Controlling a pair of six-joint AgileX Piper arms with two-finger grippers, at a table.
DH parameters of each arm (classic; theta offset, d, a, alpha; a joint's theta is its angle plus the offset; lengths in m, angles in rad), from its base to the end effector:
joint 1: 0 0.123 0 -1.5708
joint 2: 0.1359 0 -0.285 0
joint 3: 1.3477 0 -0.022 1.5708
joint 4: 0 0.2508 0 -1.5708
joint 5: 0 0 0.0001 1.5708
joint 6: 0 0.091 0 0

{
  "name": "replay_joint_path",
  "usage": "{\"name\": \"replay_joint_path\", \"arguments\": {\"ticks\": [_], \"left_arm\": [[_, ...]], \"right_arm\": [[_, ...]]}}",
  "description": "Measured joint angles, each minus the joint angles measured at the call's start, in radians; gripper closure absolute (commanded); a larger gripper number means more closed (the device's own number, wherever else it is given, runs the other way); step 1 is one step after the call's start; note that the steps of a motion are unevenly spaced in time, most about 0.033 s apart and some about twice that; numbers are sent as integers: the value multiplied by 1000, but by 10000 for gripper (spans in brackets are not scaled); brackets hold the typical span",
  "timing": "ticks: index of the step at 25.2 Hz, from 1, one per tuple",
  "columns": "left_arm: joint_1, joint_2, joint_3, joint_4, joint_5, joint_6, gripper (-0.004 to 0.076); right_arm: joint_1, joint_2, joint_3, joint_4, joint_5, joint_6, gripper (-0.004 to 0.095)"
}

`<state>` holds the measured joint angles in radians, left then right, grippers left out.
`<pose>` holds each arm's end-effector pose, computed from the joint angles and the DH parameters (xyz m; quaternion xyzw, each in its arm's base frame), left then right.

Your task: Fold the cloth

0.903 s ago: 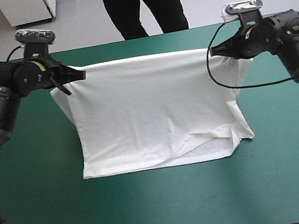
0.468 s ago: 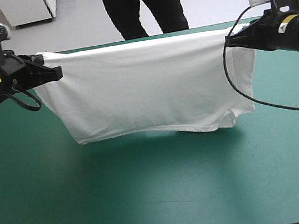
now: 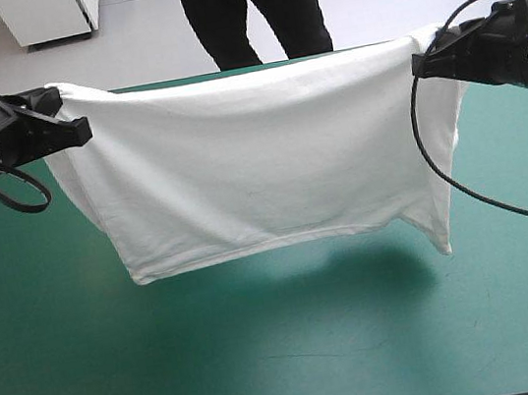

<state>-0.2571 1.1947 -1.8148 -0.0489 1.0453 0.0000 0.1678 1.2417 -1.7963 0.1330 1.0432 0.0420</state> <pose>0.1869 -0.0531 0.5493 0.1068 0.8087 -0.0982 0.5700 0.2115 0.0464 0.5354 -0.0561 0.8302 0.1236 0.5408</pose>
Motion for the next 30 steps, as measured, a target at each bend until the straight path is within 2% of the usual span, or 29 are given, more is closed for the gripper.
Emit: {"name": "replay_joint_path", "arguments": {"ticks": [5,10,13,16,19,24,26,30], "left_arm": [[0,58,0,0,-65,0,733],[0,161,0,9,-223,20,733],[0,217,-3,11,-344,49,733],[0,276,-53,13,-405,71,733],[0,339,-132,39,-429,78,733],[0,466,-208,67,-423,82,733],[0,500,-158,68,-379,82,733],[1,497,68,87,-346,82,733]], "right_arm": [[0,42,-5,6,-66,-1,925],[0,140,-40,6,-162,-14,925],[0,243,-153,6,-176,-33,925],[0,353,-313,6,-155,-42,925],[0,430,-416,3,-147,-50,925],[0,530,-422,-65,-140,-52,925],[-3,561,-367,-70,-139,-52,925],[-11,580,-174,-69,-104,-78,925]]}}
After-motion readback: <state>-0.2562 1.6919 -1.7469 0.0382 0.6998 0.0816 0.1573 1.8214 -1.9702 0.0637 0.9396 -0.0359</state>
